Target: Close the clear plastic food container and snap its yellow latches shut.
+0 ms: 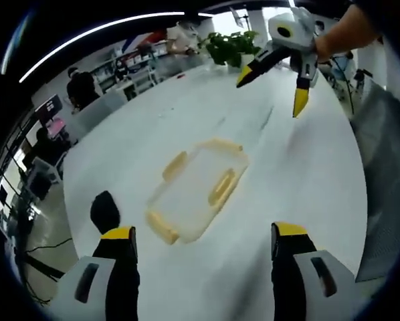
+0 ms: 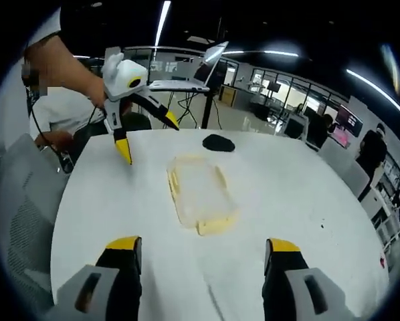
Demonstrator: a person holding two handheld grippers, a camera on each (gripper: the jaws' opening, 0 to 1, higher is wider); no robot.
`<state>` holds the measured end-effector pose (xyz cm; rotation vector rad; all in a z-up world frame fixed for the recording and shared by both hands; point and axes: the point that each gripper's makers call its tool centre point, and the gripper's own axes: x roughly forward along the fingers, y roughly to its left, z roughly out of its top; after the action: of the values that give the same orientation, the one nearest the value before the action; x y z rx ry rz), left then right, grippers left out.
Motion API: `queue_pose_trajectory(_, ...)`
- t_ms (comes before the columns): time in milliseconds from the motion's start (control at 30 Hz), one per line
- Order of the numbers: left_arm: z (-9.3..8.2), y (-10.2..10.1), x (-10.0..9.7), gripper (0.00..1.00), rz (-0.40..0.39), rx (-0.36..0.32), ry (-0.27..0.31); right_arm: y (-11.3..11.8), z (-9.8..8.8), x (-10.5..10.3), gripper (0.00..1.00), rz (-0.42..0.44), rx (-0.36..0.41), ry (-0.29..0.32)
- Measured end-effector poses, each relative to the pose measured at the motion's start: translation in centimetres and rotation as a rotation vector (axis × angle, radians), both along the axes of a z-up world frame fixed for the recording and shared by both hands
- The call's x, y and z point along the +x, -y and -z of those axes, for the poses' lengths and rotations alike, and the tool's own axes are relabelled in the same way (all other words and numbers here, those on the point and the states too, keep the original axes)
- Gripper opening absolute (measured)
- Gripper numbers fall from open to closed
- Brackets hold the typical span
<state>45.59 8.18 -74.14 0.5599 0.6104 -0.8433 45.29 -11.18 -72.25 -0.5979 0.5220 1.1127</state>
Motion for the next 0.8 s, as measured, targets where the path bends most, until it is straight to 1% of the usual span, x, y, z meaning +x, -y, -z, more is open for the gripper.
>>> queue_pose_trajectory(67,0.1,0.0,0.2,0.79,0.011,0.003,-0.002,-0.1,0.2,0.2,0.74,-0.007,-0.006,-0.002)
queue_pose_trajectory(133,0.5,-0.1,0.3,0.79,0.034,0.026,-0.004,-0.2,0.3,0.2,0.73,-0.014,-0.011,-0.011)
queue_pose_trajectory(367,1.3,-0.4,0.8,0.76,0.084,0.067,-0.014,-0.8,1.1,0.3,0.71,-0.065,-0.059,-0.022)
queue_pose_trajectory(467,1.4,-0.3,1.0,0.76,0.086,0.058,-0.024,-1.1,1.2,0.7,0.71,-0.073,-0.062,-0.025)
queue_pose_trajectory(600,2.3,-0.5,1.1,0.76,0.112,0.083,-0.040,-1.5,1.3,1.3,0.71,-0.082,-0.067,-0.025)
queue_pose_trajectory(800,2.6,-0.6,1.9,0.76,0.124,0.088,-0.050,-1.8,1.8,2.0,0.71,-0.099,-0.093,-0.036)
